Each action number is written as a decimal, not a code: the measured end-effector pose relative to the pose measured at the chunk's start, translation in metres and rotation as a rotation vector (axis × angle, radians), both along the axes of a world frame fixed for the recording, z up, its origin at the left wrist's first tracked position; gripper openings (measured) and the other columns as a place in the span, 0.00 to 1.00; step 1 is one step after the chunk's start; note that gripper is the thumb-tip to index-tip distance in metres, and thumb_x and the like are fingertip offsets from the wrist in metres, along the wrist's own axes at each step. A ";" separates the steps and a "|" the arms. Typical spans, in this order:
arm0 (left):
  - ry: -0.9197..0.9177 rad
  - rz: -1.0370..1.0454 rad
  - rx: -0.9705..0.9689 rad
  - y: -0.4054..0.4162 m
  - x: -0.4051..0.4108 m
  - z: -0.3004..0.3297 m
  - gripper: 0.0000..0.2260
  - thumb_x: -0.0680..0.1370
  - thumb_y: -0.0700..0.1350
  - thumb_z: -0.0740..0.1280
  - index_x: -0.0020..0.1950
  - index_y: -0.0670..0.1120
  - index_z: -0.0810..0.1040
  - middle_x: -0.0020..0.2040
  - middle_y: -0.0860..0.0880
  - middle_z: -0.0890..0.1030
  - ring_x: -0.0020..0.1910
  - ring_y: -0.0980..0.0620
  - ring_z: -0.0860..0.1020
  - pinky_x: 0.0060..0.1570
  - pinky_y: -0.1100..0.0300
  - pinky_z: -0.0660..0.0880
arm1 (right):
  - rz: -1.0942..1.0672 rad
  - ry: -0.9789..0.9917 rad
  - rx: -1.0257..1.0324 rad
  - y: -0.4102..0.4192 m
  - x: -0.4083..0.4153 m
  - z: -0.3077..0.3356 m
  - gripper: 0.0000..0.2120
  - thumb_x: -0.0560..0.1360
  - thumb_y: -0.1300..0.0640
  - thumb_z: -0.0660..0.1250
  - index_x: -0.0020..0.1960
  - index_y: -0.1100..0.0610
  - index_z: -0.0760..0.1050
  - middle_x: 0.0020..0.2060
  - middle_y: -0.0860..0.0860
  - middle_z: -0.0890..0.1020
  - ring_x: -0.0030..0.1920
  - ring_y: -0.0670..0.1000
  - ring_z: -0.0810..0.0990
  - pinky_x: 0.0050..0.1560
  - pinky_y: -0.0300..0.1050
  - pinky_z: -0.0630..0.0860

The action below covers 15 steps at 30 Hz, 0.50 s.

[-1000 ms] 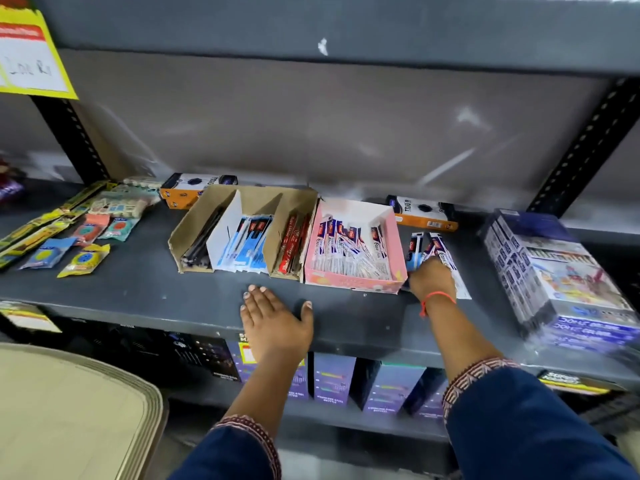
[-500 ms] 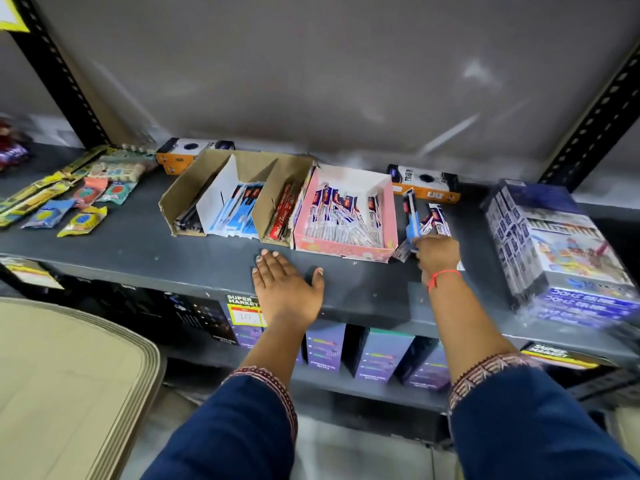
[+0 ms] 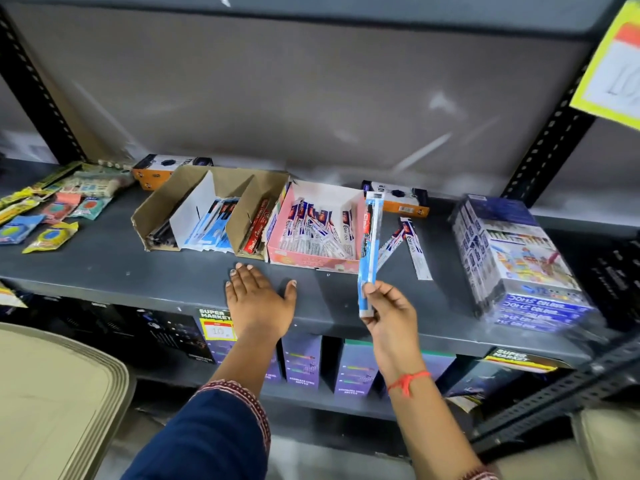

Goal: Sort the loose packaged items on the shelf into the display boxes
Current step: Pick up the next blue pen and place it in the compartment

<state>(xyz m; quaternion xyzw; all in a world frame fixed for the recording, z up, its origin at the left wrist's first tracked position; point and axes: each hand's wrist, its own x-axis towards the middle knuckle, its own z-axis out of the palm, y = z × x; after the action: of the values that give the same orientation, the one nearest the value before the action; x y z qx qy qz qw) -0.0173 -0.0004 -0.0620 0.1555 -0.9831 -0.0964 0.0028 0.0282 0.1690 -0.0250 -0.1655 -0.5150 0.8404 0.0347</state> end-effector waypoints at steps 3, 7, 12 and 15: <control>0.001 0.001 -0.004 0.000 0.001 0.001 0.38 0.77 0.63 0.46 0.73 0.35 0.44 0.76 0.36 0.47 0.75 0.41 0.47 0.73 0.49 0.45 | 0.023 0.015 0.019 -0.004 0.000 0.002 0.14 0.75 0.67 0.64 0.35 0.53 0.76 0.24 0.42 0.82 0.32 0.44 0.75 0.30 0.32 0.72; 0.008 0.004 0.006 0.000 0.001 0.001 0.38 0.77 0.63 0.46 0.73 0.35 0.43 0.76 0.36 0.47 0.75 0.41 0.47 0.73 0.49 0.45 | 0.037 0.019 0.028 -0.012 0.002 0.005 0.13 0.74 0.67 0.65 0.35 0.53 0.76 0.25 0.42 0.82 0.34 0.47 0.75 0.28 0.32 0.73; 0.008 -0.029 0.041 -0.006 0.002 0.004 0.37 0.77 0.62 0.47 0.74 0.36 0.43 0.76 0.37 0.47 0.76 0.42 0.47 0.74 0.50 0.44 | 0.104 0.008 0.072 -0.030 0.004 0.010 0.13 0.73 0.67 0.66 0.34 0.54 0.77 0.26 0.44 0.82 0.34 0.47 0.75 0.32 0.36 0.72; 0.069 -0.061 0.066 -0.018 0.005 0.005 0.34 0.78 0.60 0.50 0.74 0.37 0.48 0.76 0.39 0.52 0.75 0.43 0.51 0.74 0.51 0.47 | 0.172 0.015 0.087 -0.050 0.002 0.019 0.11 0.74 0.66 0.66 0.35 0.54 0.77 0.32 0.51 0.79 0.34 0.48 0.74 0.35 0.39 0.70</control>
<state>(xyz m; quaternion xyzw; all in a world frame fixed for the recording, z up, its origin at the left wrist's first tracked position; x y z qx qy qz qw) -0.0122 -0.0186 -0.0570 0.1219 -0.9830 -0.1343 0.0284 0.0299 0.1192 -0.0065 -0.1125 -0.5631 0.8183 -0.0264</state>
